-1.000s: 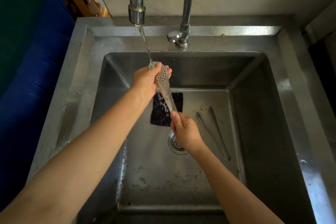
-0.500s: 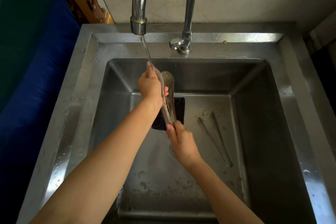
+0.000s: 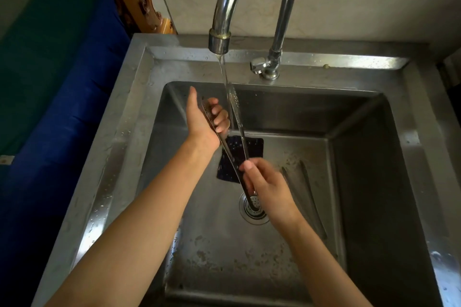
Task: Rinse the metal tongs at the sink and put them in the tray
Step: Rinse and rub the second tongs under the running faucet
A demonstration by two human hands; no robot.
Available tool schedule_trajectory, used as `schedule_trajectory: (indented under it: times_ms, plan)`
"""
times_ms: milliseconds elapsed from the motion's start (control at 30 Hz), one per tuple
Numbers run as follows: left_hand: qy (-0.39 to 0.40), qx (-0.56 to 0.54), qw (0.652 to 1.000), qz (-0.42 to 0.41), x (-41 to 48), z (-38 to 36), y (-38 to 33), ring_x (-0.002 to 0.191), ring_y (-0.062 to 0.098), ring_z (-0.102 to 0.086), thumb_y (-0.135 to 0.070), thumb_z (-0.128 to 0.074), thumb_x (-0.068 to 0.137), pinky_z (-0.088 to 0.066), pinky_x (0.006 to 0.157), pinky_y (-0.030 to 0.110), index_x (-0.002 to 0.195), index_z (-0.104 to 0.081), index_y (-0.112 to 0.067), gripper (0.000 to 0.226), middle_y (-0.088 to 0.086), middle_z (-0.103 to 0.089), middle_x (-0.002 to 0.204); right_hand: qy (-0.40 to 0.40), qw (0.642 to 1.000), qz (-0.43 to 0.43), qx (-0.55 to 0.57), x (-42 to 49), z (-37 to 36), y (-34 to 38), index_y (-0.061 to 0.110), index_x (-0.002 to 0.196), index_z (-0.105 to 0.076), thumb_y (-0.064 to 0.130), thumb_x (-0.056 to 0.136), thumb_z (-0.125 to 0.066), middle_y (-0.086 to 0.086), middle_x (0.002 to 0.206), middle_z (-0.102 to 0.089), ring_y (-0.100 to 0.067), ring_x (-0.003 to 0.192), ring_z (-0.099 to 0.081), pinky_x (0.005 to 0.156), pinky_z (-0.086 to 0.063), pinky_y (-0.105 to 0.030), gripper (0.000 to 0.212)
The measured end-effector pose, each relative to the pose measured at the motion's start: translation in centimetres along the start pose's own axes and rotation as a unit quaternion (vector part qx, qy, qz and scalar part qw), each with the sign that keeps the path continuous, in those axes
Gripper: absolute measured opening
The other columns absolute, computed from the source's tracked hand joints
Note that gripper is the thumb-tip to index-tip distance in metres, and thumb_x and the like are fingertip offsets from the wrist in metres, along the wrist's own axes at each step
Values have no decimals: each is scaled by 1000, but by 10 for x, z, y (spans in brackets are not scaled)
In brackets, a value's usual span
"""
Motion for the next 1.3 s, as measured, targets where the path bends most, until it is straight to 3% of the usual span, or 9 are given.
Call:
schedule_trajectory:
  times_ms: [67,133,267,400,500,600,733,967,1300]
  plan:
    - [-17,51,998,-25,0,0,1,49,10,-46,-51,-47,90,-39,42,20,76,-60,-13,42,0,-50,66,-25,1000,13,14,-3,-1,-3,23,80,-60,31,92,-50,14,50,-49,1,46,-41,45,-35,-12,17]
    - [-40,156,985,-60,-3,-2,3,84,18,-62,-40,-46,94,-53,79,33,104,-61,-12,34,7,-63,99,-60,997,37,-9,1,-1,-4,22,78,-57,29,92,-52,13,50,-50,-1,46,-41,45,-34,-14,17]
    - [-30,352,911,-214,-25,-5,-1,128,10,-43,-35,-43,96,-35,110,36,137,-44,-19,43,2,-44,143,-96,989,83,-79,7,-2,-2,29,78,-53,26,91,-55,20,52,-54,0,46,-44,45,-33,-9,14]
    - [56,289,935,-199,-43,-8,14,119,13,-54,-10,-61,87,-43,101,32,142,-29,-16,64,4,-54,133,-117,977,99,-146,8,-3,-6,22,80,-52,24,91,-56,14,48,-48,-2,44,-43,43,-32,-14,12]
    - [100,245,952,-153,-49,-13,30,79,20,-71,9,-52,88,-59,71,32,114,-48,-8,32,11,-68,94,-125,970,109,-176,6,-4,-6,16,83,-53,24,90,-57,14,48,-43,-3,45,-45,44,-32,-15,11]
    - [66,239,957,-152,-49,-17,27,58,20,-69,-7,-50,94,-57,55,29,98,-54,-5,6,7,-71,70,-143,961,106,-211,1,-5,-9,14,87,-56,26,90,-57,15,50,-44,-3,46,-47,44,-31,-15,13]
    - [-47,158,982,-97,-22,-27,0,53,19,-69,-27,-44,97,-55,49,26,85,-58,-2,31,7,-70,57,-165,944,104,-265,-22,-7,-22,11,93,-59,30,89,-56,7,58,-52,-8,47,-44,47,-32,-23,19]
    - [91,105,990,-31,-37,-28,30,76,26,-72,-11,-46,96,-58,65,30,103,-55,0,16,14,-74,77,-192,945,98,-244,-7,2,-12,7,93,-57,29,90,-55,1,56,-50,-16,49,-43,48,-35,-31,22]
    - [-13,81,997,-1,-21,-18,27,62,18,-70,-6,-61,87,-58,59,27,101,-60,6,18,15,-70,74,-177,940,70,-285,-12,9,-20,7,96,-58,30,91,-54,1,58,-55,-24,51,-53,47,-37,-31,24]
Point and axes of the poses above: each hand's wrist, its own x-axis towards the middle knuckle, its own z-axis out of the back of the hand, y = z × x, the point moved 3 cm from there along x, towards the middle knuckle
